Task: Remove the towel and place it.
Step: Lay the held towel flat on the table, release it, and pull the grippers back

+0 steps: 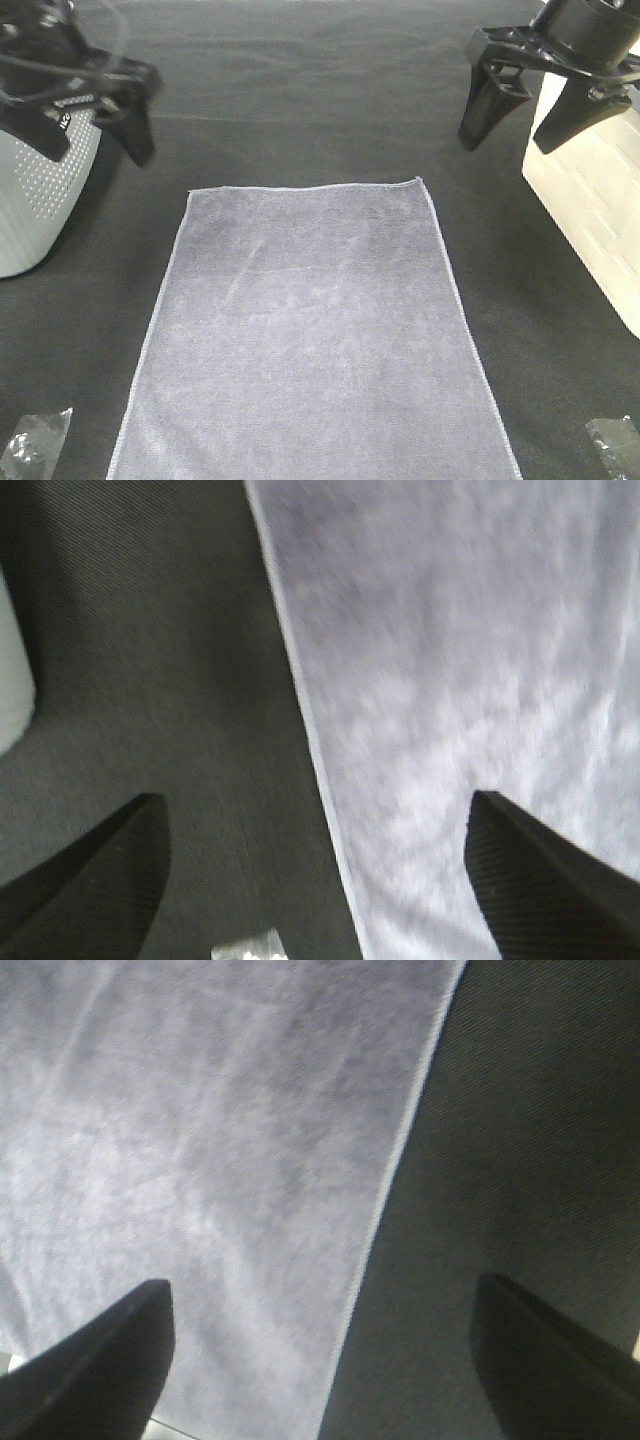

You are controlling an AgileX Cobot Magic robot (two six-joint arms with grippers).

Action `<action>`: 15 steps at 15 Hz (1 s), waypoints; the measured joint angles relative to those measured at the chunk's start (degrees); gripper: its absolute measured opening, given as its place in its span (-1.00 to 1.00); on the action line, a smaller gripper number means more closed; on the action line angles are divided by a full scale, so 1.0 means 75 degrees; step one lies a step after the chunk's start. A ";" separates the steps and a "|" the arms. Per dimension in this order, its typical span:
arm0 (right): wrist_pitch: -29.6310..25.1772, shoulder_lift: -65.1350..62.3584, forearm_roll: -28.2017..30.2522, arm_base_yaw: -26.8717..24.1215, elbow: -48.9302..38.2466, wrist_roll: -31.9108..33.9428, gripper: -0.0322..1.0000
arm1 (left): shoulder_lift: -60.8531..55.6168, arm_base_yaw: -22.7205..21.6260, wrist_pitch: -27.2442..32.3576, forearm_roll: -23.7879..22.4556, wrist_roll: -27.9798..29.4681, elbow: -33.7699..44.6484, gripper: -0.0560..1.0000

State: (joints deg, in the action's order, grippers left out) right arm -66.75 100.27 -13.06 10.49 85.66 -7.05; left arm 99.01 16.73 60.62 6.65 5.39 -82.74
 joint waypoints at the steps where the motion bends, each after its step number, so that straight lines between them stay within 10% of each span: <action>1: -0.0084 0.0367 -0.0015 -0.0138 0.0390 -0.0076 0.65 | 0.0046 -0.0306 -0.0160 0.0191 -0.0099 0.0000 0.55; 9: -0.0359 0.2307 -0.0023 -0.0298 0.2032 -0.0405 0.67 | 0.2322 -0.0787 -0.0917 0.0512 -0.0214 -0.1276 0.55; 15: -0.0023 0.3713 -0.0206 -0.0298 0.3086 -0.0405 0.67 | 0.4377 -0.0787 0.0252 0.0512 -0.0321 -0.3820 0.55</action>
State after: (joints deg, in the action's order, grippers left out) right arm -66.92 128.11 -14.61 8.25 108.80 -10.08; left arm 131.84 10.83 62.51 10.49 2.98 -111.38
